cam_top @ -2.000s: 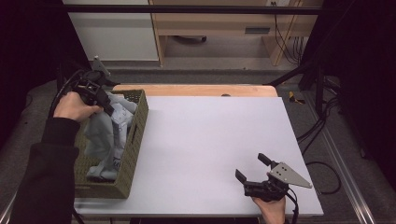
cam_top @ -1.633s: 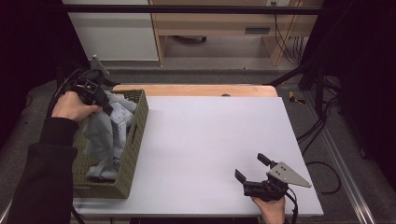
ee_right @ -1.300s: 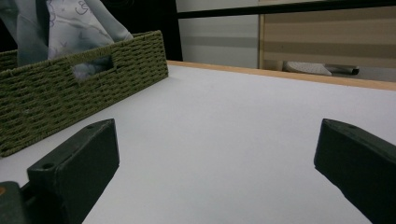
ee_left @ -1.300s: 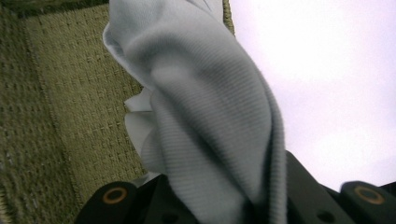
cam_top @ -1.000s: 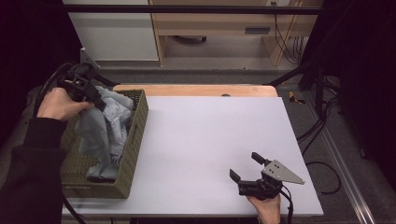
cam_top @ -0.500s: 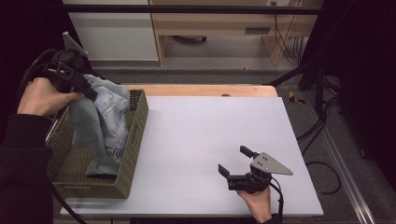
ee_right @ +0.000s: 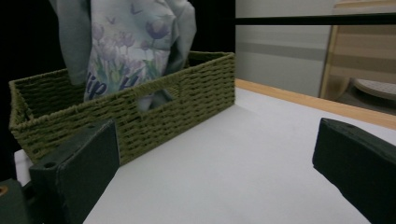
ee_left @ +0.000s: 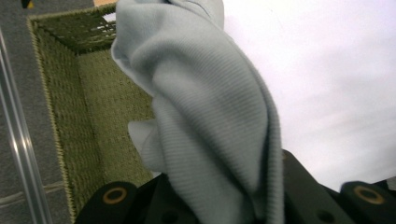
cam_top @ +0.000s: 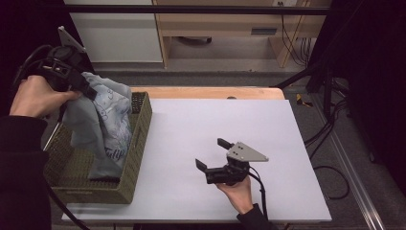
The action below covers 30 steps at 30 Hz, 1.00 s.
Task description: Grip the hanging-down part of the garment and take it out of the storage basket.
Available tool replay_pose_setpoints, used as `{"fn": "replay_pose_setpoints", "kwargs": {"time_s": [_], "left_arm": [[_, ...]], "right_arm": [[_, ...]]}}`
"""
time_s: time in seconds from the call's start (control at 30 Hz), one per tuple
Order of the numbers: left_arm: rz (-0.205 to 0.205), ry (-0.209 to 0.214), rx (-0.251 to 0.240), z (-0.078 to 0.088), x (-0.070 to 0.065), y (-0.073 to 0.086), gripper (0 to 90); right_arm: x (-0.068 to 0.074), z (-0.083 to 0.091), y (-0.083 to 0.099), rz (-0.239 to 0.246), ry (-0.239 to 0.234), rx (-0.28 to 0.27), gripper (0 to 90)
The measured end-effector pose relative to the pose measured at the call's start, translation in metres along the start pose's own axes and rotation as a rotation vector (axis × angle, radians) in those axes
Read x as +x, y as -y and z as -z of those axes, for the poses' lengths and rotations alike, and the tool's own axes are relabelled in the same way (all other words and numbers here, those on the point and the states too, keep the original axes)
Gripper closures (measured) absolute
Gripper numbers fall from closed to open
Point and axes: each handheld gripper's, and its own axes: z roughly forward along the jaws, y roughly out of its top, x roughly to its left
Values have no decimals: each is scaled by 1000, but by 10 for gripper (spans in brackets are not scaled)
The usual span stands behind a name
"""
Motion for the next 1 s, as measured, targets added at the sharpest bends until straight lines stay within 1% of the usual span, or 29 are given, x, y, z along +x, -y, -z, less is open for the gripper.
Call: {"fn": "replay_pose_setpoints", "kwargs": {"time_s": [0.07, 0.17, 0.33, 0.4, 0.43, 0.47, 0.5, 0.53, 0.57, 0.63, 0.67, 0.7, 0.73, 0.77, 0.9, 0.93, 1.0], "left_arm": [[1, 0, -5, 2, 1, 1, 813], [0, -3, -8, 4, 1, 1, 813], [0, 0, -14, 9, 1, 2, 813], [-7, -3, -16, 10, 0, 1, 813], [-9, -2, -17, 11, -1, 2, 813], [-13, -4, -19, 12, -2, 1, 813], [-14, -2, -20, 13, -2, 1, 813], [-16, -2, -21, 14, -3, 1, 813], [-18, -2, -23, 15, -4, 1, 813], [-23, -1, -26, 17, -5, 1, 813], [-26, -1, -28, 18, -6, 1, 813], [-27, 1, -29, 18, -7, 1, 813], [-28, 2, -27, 19, -7, 0, 813], [-31, 1, -28, 19, -8, 0, 813], [-33, 0, -26, 17, -8, -1, 813], [-31, 3, -26, 17, -8, -1, 813], [-30, 3, -26, 16, -8, -1, 813]], "right_arm": [[6, -11, -5, 11, -16, 7, 12], [14, -27, -11, 13, -40, 11, 14], [23, -48, -22, 24, -75, 18, 19], [27, -57, -25, 19, -89, 22, 21], [30, -65, -28, 27, -95, 22, 22], [30, -65, -28, 27, -95, 22, 22], [32, -70, -29, 24, -95, 20, 23], [36, -77, -32, 30, -108, 17, 24], [36, -77, -32, 30, -108, 17, 24], [43, -88, -37, 35, -117, 17, 27], [43, -88, -37, 35, -117, 17, 27], [47, -95, -39, 40, -122, 21, 31], [49, -98, -41, 40, -124, 21, 31], [49, -98, -41, 40, -124, 21, 31], [58, -112, -47, 49, -140, 26, 34], [59, -114, -47, 56, -143, 20, 36], [63, -121, -50, 46, -155, 27, 37]]}}
